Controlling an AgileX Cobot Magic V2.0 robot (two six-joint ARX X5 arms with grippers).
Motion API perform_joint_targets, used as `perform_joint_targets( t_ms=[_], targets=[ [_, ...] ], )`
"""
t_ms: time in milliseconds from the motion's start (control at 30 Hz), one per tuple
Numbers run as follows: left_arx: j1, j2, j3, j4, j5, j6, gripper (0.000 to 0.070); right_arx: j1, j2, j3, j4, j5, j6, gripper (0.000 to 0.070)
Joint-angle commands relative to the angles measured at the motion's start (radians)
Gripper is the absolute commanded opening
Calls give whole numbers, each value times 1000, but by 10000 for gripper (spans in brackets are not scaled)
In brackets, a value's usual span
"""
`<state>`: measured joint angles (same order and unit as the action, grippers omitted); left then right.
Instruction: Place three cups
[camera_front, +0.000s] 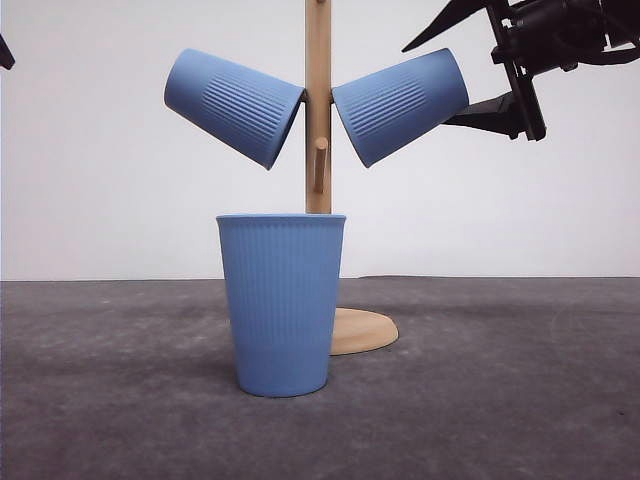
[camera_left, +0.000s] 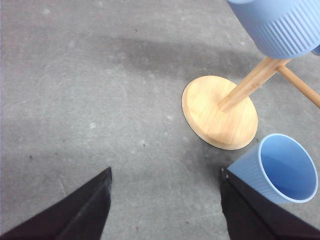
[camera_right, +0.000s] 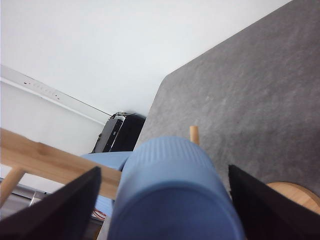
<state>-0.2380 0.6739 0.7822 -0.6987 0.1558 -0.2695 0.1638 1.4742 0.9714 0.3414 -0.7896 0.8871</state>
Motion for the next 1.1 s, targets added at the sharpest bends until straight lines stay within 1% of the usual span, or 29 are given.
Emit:
perform_joint_targets(
  t_ms=[0,167,233,433,633,933,1067],
  targets=[
    [-2,5,3,18,-2,14,389,5,15,8,10,-7,-16,582],
    [-2,5,3,18,-2,11,389,4,9,8,3,-40,-19,582],
    [-2,5,3,18,-2,3,389,4,-2,8,-15,-46,-34,582],
    [-2,5,3,19,-2,-4,389,2,-60,8,-127,-44,-119,582],
    [-2,5,3,18,-2,-4,389,-8,-129,-11,-265,-39,-216,582],
    [-5,6,3,19,10,-2,392,-42,-284,-188,-296,-22,-247,581],
    [-7,35,9,11,101,-26,395,-52,-354,-273,-358,-21,-293,580]
  ],
)
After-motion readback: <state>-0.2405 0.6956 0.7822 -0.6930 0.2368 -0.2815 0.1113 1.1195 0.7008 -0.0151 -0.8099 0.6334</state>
